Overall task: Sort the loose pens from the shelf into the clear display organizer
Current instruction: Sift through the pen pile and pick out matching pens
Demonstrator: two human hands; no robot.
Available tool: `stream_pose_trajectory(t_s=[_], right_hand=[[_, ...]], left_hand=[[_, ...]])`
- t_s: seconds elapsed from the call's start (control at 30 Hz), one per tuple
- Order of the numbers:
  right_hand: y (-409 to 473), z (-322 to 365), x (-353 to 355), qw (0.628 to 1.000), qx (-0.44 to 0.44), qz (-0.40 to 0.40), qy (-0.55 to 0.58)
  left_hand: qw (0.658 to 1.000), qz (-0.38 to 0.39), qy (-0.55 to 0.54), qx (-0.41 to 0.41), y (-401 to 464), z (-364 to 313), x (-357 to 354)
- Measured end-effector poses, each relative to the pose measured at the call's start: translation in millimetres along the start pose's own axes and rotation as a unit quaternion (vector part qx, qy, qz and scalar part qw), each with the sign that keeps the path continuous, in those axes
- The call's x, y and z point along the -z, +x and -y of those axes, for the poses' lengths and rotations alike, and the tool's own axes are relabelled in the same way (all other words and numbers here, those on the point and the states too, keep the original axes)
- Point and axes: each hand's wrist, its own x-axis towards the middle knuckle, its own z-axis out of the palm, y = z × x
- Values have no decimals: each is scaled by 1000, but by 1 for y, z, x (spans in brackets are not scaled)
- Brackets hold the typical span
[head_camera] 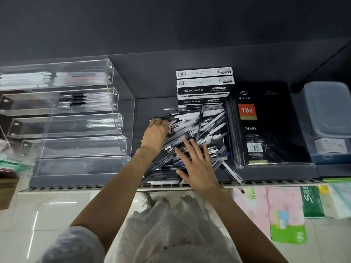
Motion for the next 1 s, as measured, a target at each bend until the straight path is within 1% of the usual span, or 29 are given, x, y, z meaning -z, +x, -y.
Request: stream_pose_trajectory(t_s=[0.07,0.1,0.13,0.17,0.2,0.23,0.27,0.3,0.33,0.37,0.4,0.43,0.47,0.5,0.57,0.63,0.67,0.7,0.8,0.87,0.93,1.0], right_hand=[[0,-1,-2,1000,1,-3,1],[-1,-2,-2,1000,2,-3,3],[-1,-2,-2,1000,3,-2,5],[-2,-3,-2,1000,4,-1,8],[-3,-4,-1,1000,4,-3,15],[-3,-5,0,1000,4,-10,26],[-4,-5,2,999,0,-21,46],[-3,-4,6,997,-6,-36,73],[0,-2,12,992,-17,-56,109],[3,1,20,985,-33,-79,152],[7,5,30,972,-53,-103,204],[11,8,41,955,-73,-124,259],[16,11,53,935,-91,-137,314],[20,15,66,914,-106,-138,366],[29,19,90,870,-129,-112,463],[40,24,110,819,-142,-77,551],[47,26,118,803,-143,-60,575],[55,29,125,801,-140,-43,581],[82,42,142,825,-110,-6,554],[99,54,152,840,-83,1,537],[111,66,156,864,-49,-3,502],[117,80,154,881,-29,2,472]], left_hand=[[998,41,41,-25,1,5,1],[998,57,30,-12,-1,7,7],[997,70,-7,12,-6,10,15],[993,76,-75,42,-11,12,25],[980,84,-165,77,-18,15,34],[947,98,-280,119,-25,16,44],[891,112,-409,161,-32,15,53],[815,124,-532,193,-39,11,63],[731,129,-636,212,-44,8,72],[659,131,-707,220,-49,4,79],[608,136,-751,219,-52,2,84],[577,140,-775,215,-56,-1,89],[561,145,-788,209,-59,-4,92],[555,147,-794,202,-62,-7,94],[550,147,-799,194,-70,-10,97],[552,148,-799,186,-79,-11,100],[556,151,-797,181,-83,-10,101],[561,157,-793,176,-86,-8,102],[584,173,-775,170,-97,2,105],[594,184,-765,165,-104,11,107],[588,193,-769,160,-110,22,109],[566,196,-785,160,-116,37,109]])
